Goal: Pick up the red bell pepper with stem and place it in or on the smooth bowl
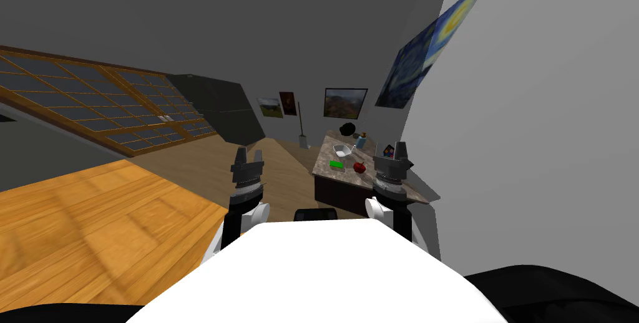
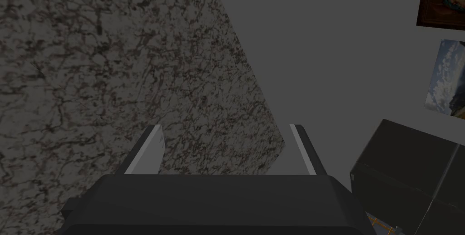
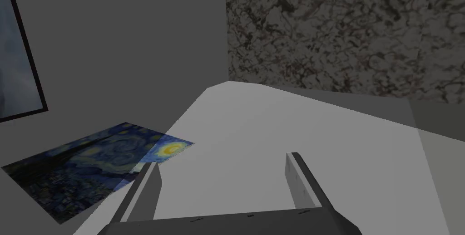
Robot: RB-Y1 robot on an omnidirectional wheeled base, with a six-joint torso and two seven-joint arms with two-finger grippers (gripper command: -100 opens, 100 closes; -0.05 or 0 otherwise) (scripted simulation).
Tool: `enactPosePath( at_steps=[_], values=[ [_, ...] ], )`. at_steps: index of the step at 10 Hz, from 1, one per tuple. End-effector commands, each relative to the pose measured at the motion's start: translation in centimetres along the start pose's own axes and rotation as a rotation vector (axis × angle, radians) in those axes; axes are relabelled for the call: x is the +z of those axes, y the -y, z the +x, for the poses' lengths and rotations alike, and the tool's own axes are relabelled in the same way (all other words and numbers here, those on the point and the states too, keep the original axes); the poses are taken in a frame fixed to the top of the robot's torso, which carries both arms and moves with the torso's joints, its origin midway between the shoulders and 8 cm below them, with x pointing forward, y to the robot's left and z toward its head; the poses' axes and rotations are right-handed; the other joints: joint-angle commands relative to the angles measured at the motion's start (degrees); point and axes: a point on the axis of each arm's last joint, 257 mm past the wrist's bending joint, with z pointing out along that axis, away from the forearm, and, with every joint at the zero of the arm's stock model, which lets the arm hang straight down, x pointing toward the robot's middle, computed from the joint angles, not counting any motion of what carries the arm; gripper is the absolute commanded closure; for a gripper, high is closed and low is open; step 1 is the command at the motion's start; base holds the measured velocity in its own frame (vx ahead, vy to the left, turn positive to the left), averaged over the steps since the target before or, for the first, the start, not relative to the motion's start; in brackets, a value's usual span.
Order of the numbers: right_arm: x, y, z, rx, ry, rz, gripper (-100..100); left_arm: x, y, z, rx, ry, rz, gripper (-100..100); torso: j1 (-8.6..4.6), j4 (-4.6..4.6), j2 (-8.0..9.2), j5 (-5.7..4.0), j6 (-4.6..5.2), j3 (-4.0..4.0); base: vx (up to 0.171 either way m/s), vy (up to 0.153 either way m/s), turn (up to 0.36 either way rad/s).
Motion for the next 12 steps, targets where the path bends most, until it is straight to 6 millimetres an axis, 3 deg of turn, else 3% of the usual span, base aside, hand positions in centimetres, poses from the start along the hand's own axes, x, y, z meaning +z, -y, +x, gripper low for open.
enactPosePath(
  at_steps=[1, 4, 8, 9, 11, 12],
  values=[
    [-0.8, 1.3, 0.4, -0.058, -0.046, 0.042, -100, 0.0, 0.0, 0.0, 0.0, 0.0, 0.0, 0, 0.0, 0.0, 0.0, 0.0, 0.0, 0.0, -0.016, -0.03, -0.033],
    [-3.1, 4.1, 0.8, -0.187, -0.147, 0.132, -100, 0.0, 0.0, 0.0, 0.0, 0.0, 0.0, 0, -0.3, 0.03, 0.12, -0.07, 0.0, 0.07, -0.029, -0.068, -0.008],
    [-8.3, 9.0, 0.5, -0.427, -0.352, 0.277, -100, 0.0, 0.0, 0.0, 0.0, 0.0, 0.0, 0, -0.21, 0.04, 0.16, -0.05, 0.01, 0.09, -0.027, -0.043, 0.041],
    [-8.3, 9.0, 0.6, -0.434, -0.359, 0.277, -100, 0.0, 0.0, 0.0, 0.0, 0.0, 0.0, 0, -0.12, 0.01, 0.06, -0.03, 0.0, 0.04, 0.001, -0.01, 0.049],
    [-11.7, 11.4, -0.4, -0.569, -0.486, 0.343, -100, 0.0, 0.0, 0.0, 0.0, 0.0, 0.0, 0, -0.07, 0.0, -0.02, -0.02, -0.02, -0.01, 0.003, -0.014, 0.13],
    [-11.9, 11.5, -0.2, -0.577, -0.496, 0.345, -100, 0.0, 0.0, 0.0, 0.0, 0.0, 0.0, 0, -0.1, 0.0, 0.01, -0.03, -0.01, 0.01, -0.028, -0.03, 0.101]
  ],
)
